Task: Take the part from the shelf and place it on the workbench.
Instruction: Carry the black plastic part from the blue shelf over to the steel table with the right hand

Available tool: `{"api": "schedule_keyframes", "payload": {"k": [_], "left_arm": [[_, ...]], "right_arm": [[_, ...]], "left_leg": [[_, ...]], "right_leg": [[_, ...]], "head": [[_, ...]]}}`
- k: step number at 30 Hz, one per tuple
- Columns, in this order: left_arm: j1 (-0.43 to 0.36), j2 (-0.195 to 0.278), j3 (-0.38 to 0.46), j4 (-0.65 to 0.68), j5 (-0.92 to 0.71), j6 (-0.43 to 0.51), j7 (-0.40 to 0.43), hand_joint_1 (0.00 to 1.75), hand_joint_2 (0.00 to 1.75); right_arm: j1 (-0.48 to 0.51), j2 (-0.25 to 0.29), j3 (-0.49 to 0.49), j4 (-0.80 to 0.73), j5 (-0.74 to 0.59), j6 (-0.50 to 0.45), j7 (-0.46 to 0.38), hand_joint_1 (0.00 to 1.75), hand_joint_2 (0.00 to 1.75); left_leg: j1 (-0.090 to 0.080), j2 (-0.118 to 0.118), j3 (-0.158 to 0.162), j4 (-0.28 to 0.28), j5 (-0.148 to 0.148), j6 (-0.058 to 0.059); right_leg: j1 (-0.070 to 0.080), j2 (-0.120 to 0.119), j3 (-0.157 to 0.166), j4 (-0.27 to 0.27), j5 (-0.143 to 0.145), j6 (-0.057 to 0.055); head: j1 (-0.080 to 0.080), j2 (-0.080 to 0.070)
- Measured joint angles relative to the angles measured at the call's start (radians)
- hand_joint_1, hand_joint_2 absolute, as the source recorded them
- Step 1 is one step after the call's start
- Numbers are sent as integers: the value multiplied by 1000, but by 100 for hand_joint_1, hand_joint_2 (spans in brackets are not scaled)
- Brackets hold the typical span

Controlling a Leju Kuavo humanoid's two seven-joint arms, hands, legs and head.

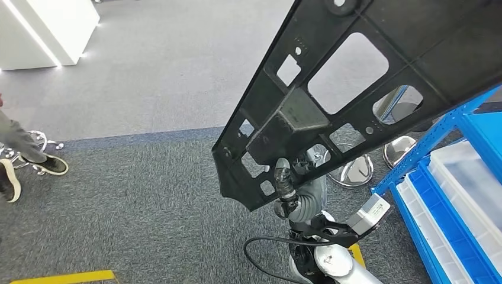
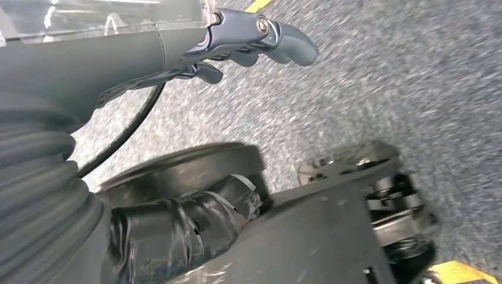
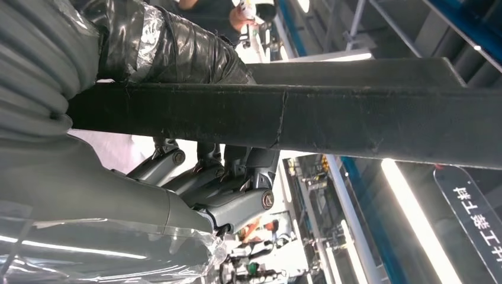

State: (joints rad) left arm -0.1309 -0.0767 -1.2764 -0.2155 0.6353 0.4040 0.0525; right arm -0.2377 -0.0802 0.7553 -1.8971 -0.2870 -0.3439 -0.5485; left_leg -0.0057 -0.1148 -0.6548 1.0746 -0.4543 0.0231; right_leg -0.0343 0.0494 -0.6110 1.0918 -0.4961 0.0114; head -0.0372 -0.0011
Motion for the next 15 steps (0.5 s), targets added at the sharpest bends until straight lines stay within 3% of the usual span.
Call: {"api": "schedule_keyframes", "payload": {"k": [1,3,5,6,7,8,10,12,13,15], "left_arm": [[2,0,0,0,0,0,1,0,175],[0,0,0,0,0,0,1,0,175],[-4,-1,0,0,0,0,1,0,175],[-5,-1,0,0,0,0,1,0,175],[-5,-1,0,0,0,0,1,0,175],[-5,0,0,0,0,0,2,0,175],[-3,0,0,0,0,0,2,0,175],[-4,0,0,0,-1,0,3,0,175],[-6,0,0,0,-1,0,2,0,175],[-5,0,0,0,-2,1,4,0,175]], "right_arm": [[-1,1,0,0,0,0,0,175,175],[-1,2,0,0,-1,0,-1,175,175],[0,2,0,0,-6,1,-2,175,175],[0,2,0,0,-11,3,-2,175,175],[0,2,0,0,-17,5,-4,175,175],[0,2,0,0,-22,8,-5,175,175],[0,2,0,0,-29,14,-8,175,175],[0,2,0,0,-31,17,-11,175,175],[0,2,0,0,-31,18,-12,175,175],[0,4,0,-1,-33,19,-13,175,175]], "left_leg": [[-1,26,-9,19,-9,-5],[0,88,-55,109,-50,-14],[5,107,-118,220,-91,-19],[6,108,-134,244,-90,-18],[6,109,-132,233,-71,-15],[4,112,-110,187,-39,-9],[-10,148,-45,61,15,7],[-30,187,-8,-14,28,22],[-37,190,-3,-24,25,28],[-36,167,9,-50,32,37]], "right_leg": [[0,-11,4,-3,0,-6],[3,-35,13,-7,-4,-15],[9,-63,18,-7,-10,-20],[12,-77,21,-7,-13,-21],[14,-89,26,-7,-17,-21],[16,-101,31,-8,-22,-22],[18,-121,46,-13,-30,-21],[19,-140,56,-26,-31,-15],[20,-150,60,-35,-31,-10],[21,-170,73,-52,-31,-1]], "head": [[-3,0],[-12,0],[-16,0],[-17,0],[-17,0],[-17,0],[-16,0],[-18,0],[-19,0],[-18,0]]}}
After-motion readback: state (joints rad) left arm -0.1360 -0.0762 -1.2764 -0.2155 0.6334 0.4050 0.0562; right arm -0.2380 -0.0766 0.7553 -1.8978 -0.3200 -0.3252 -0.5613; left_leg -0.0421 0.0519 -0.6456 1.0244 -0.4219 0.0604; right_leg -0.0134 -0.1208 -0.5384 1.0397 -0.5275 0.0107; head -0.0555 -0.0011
